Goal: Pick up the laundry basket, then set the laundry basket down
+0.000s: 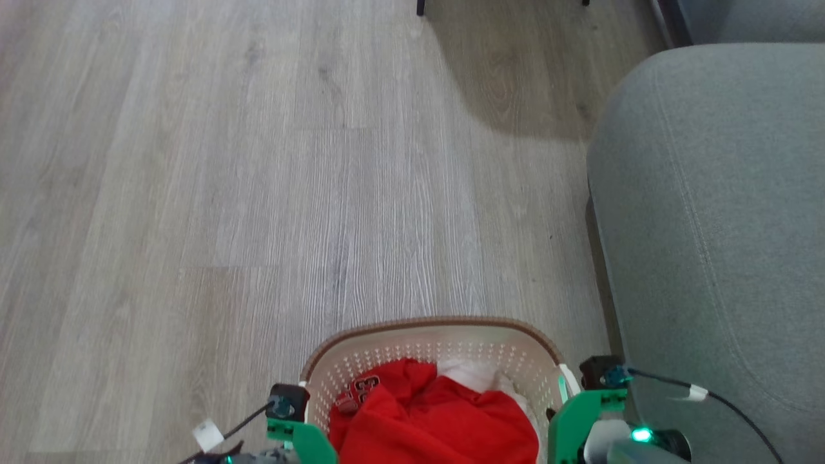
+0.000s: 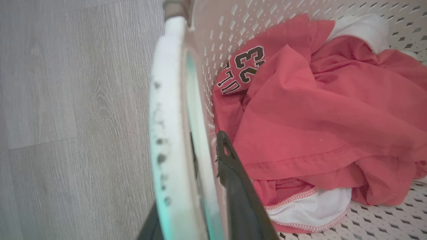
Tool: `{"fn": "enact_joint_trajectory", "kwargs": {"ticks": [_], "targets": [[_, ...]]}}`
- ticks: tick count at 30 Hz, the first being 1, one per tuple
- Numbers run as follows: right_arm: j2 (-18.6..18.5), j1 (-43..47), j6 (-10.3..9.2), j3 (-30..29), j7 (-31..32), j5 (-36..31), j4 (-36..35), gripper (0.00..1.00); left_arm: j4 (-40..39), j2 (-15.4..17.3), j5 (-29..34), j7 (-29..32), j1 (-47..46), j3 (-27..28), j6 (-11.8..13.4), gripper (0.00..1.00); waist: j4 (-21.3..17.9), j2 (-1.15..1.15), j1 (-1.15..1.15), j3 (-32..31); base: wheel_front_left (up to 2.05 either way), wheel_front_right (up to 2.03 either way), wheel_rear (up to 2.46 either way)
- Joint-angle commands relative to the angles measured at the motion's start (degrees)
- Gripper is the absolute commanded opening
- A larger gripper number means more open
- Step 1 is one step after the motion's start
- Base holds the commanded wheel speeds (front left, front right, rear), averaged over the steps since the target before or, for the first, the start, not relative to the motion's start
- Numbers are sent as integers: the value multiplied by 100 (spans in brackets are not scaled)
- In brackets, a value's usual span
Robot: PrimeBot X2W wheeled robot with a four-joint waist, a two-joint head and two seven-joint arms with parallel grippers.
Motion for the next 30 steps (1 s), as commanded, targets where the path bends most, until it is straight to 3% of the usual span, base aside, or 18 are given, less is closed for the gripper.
{"fn": "enact_joint_trajectory", "kwargs": {"ticks": [1, 11, 30], "targets": [[-56, -251, -9, 107, -133, -7, -35, 0, -15, 131, 6, -99, -313, 22, 23, 0, -12, 0, 0, 65, 0, 0, 0], [-56, -819, -9, 207, -339, 21, 71, 0, 0, 131, -55, -254, -803, -33, 73, 0, -43, 0, 0, 682, 0, 0, 0], [-56, -2716, -9, 55, -595, -247, 306, 0, 90, 131, -72, -567, -2681, 52, 149, 0, -66, 0, 0, 2998, 0, 0, 0]]}}
